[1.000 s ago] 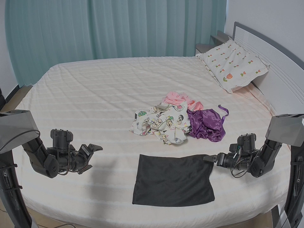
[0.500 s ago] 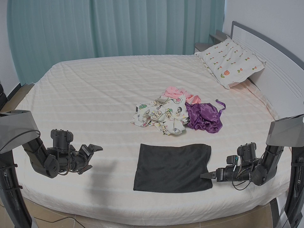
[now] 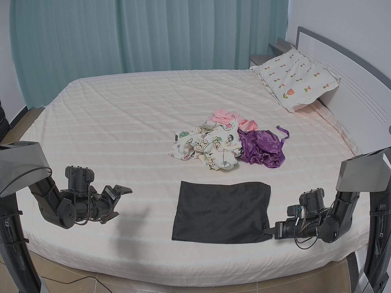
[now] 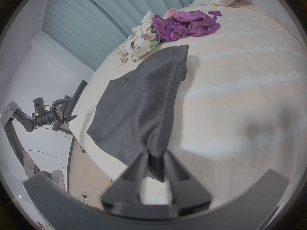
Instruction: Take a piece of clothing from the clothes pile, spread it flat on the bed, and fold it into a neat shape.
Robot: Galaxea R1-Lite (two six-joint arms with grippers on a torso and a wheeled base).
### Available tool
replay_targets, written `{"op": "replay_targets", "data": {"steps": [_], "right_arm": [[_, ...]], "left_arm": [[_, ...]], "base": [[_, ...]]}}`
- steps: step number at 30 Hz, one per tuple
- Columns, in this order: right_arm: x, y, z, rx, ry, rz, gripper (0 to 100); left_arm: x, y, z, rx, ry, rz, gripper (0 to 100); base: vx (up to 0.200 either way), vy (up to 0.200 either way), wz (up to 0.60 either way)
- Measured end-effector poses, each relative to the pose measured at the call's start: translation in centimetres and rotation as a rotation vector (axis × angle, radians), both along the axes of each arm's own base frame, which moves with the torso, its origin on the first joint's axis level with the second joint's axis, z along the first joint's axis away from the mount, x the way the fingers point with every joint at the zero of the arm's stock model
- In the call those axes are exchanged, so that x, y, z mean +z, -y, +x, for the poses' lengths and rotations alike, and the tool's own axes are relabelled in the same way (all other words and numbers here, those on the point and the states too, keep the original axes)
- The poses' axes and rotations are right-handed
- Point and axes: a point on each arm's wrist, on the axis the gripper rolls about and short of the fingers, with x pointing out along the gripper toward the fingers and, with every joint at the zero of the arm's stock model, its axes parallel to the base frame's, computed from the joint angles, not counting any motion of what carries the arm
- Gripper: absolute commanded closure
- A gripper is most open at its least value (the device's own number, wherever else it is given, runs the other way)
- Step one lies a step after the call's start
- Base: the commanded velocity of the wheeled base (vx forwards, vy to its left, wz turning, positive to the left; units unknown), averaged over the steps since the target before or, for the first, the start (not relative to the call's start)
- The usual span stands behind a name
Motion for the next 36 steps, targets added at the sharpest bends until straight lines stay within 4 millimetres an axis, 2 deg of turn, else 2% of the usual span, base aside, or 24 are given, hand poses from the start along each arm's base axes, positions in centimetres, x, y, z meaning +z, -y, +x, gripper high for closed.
{"op": "replay_targets", "data": {"steps": [17,18,27,31,36], "right_arm": [[0.1,1.2,-1.6,0.073,-0.021,-0.095,100],[0.0,1.3,-1.7,0.075,-0.031,-0.100,0],[0.3,1.9,-0.9,0.050,0.001,-0.093,0],[0.9,2.3,0.1,-0.006,0.023,-0.051,0],[1.7,2.0,2.4,-0.176,0.001,0.092,0]], "left_arm": [[0.0,0.0,0.0,-0.001,0.000,0.000,0],[0.0,0.0,0.0,-0.001,0.000,0.000,0],[0.0,0.0,0.0,0.000,0.000,0.000,0],[0.0,0.0,0.0,-0.001,0.000,0.000,0],[0.0,0.0,0.0,-0.001,0.000,0.001,0]], "base": [[0.000,0.000,0.00],[0.000,0.000,0.00],[0.000,0.000,0.00],[0.000,0.000,0.00],[0.000,0.000,0.00]]}}
